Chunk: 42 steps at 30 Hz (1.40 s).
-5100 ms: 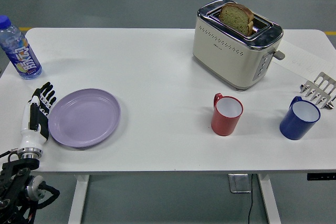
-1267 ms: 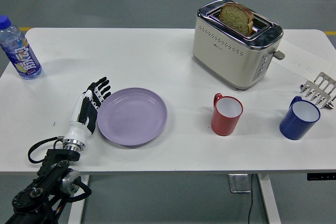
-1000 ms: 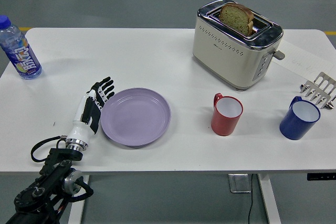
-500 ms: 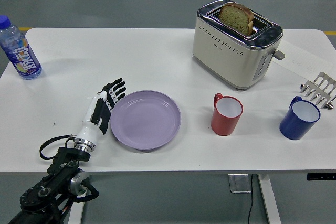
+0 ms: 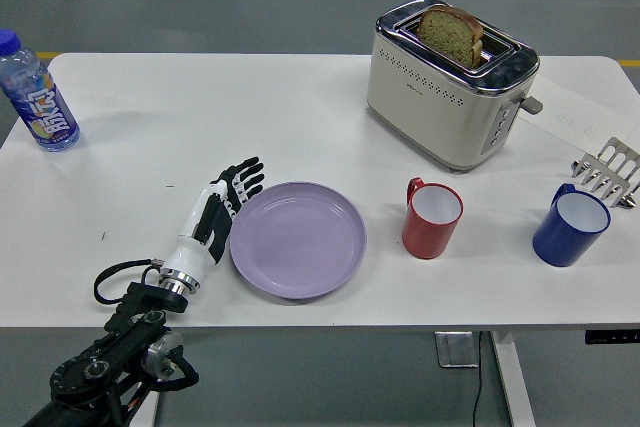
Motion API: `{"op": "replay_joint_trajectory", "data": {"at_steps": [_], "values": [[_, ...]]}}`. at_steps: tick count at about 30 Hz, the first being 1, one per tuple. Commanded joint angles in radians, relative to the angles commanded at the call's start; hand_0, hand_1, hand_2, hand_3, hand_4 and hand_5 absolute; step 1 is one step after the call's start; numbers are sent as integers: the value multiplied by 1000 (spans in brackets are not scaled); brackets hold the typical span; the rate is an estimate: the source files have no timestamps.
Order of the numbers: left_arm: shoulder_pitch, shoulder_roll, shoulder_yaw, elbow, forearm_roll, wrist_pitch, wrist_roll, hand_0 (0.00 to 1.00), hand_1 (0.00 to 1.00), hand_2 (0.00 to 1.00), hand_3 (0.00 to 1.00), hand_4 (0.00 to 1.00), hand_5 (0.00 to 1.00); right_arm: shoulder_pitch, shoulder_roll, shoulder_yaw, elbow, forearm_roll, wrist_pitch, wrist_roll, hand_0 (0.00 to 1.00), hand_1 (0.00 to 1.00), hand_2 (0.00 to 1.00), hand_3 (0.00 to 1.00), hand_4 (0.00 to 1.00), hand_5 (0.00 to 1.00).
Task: Push plate across desktop
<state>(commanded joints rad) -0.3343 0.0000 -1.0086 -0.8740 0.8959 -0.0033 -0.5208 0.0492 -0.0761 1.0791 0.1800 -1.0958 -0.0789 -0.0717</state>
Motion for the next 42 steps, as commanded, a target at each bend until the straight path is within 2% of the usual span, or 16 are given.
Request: {"op": "replay_joint_trajectory", "data": {"at_steps": [19,42], "values": [[-8,0,62,-14,-10,-1,-3,852,874,874,820,478,998,-8,-3,-2,0,3,0,1,609,546,637,630,139,357],[-46,0,123,-7,-27,-5,-4,848,872,874,821,478,998,-3,-3,0,0,-3,2,-1,608,546,635,630,141,360]]}}
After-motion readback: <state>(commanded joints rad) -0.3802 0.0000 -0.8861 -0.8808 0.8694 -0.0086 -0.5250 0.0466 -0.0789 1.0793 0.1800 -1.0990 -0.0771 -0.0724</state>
